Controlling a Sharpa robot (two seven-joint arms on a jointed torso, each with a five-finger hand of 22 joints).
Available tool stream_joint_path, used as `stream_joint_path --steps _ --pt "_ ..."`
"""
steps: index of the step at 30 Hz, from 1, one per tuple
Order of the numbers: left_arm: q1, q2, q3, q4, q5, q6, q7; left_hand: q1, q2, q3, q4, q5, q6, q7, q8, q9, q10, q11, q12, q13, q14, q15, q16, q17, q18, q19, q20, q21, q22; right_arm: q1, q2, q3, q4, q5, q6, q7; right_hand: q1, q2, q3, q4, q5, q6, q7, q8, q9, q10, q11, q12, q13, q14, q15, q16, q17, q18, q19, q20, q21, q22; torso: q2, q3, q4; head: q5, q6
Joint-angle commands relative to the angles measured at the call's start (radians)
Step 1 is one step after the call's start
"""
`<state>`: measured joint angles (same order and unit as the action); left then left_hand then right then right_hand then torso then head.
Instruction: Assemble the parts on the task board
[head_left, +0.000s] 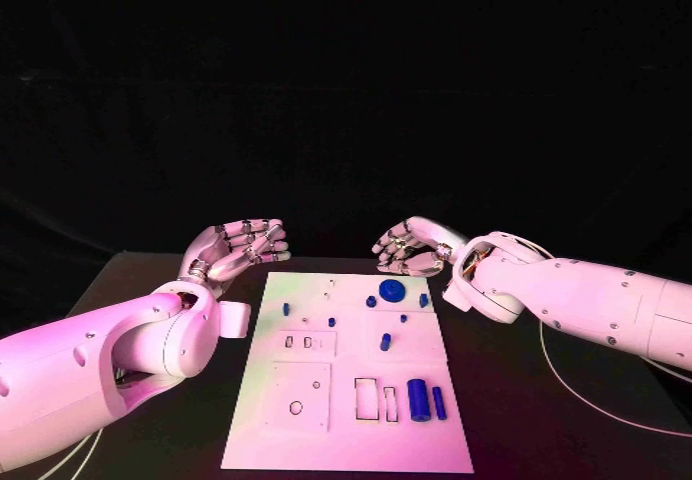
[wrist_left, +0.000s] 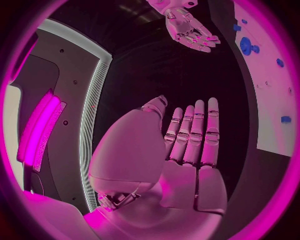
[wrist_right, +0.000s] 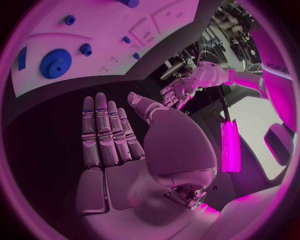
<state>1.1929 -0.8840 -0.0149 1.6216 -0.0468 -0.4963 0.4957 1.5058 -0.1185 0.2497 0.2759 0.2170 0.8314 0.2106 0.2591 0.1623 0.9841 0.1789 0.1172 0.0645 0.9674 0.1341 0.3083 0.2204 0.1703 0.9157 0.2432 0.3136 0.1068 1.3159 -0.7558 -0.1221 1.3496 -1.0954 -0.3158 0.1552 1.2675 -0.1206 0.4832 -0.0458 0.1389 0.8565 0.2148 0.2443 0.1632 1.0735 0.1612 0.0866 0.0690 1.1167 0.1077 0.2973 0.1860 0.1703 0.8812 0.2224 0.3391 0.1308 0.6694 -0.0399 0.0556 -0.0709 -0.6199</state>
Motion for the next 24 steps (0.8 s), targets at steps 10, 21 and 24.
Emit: stream_joint_path --steps 10,21,24 --pt "0.012 -0.022 0.003 0.057 0.003 0.042 -0.011 -0.003 -0.009 0.004 0.003 -0.002 0.005 0.015 0.0 0.0 0.008 -0.001 -0.01 0.0 0.011 -0.001 0.003 0.006 0.015 0.012 -0.002 0.004 0.0 0.016 0.015 0.002 0.028 -0.534 0.126 -0.214 -0.015 -0.095 0.007 0.037 0.047 0.095 -0.056 -0.004 0.051 0.066 -0.066 -0.011 0.061 0.383 -0.101 0.91 0.87 -0.018 0.379 -0.12 0.524 0.427 0.057 -0.0211 0.0284 -0.029 0.001" --pt "0.012 -0.024 0.003 0.06 0.004 0.05 -0.016 -0.005 -0.01 0.004 0.004 -0.002 0.004 0.016 -0.001 -0.001 0.007 0.0 -0.012 0.0 0.011 -0.001 0.002 0.006 0.014 0.012 -0.002 0.004 0.0 0.013 0.032 0.002 0.028 -0.604 0.135 -0.245 -0.005 -0.099 0.011 0.056 0.054 0.087 -0.053 -0.011 0.08 0.037 -0.06 -0.005 0.075 0.41 -0.09 1.135 1.124 -0.086 0.506 -0.107 0.935 0.966 0.069 -0.027 0.0432 -0.043 -0.002" --pt "0.012 -0.025 0.003 0.061 0.004 0.051 -0.018 -0.005 -0.011 0.005 0.004 -0.002 0.003 0.016 -0.001 -0.001 0.006 0.0 -0.014 0.0 0.011 -0.001 0.002 0.007 0.014 0.013 -0.002 0.004 0.0 0.013 0.033 0.002 0.027 -0.607 0.145 -0.248 -0.003 -0.097 0.014 0.057 0.056 0.088 -0.053 -0.011 0.081 0.037 -0.06 -0.005 0.075 0.411 -0.09 1.14 1.131 -0.089 0.51 -0.106 0.946 0.982 0.071 -0.0279 0.0448 -0.046 -0.002"
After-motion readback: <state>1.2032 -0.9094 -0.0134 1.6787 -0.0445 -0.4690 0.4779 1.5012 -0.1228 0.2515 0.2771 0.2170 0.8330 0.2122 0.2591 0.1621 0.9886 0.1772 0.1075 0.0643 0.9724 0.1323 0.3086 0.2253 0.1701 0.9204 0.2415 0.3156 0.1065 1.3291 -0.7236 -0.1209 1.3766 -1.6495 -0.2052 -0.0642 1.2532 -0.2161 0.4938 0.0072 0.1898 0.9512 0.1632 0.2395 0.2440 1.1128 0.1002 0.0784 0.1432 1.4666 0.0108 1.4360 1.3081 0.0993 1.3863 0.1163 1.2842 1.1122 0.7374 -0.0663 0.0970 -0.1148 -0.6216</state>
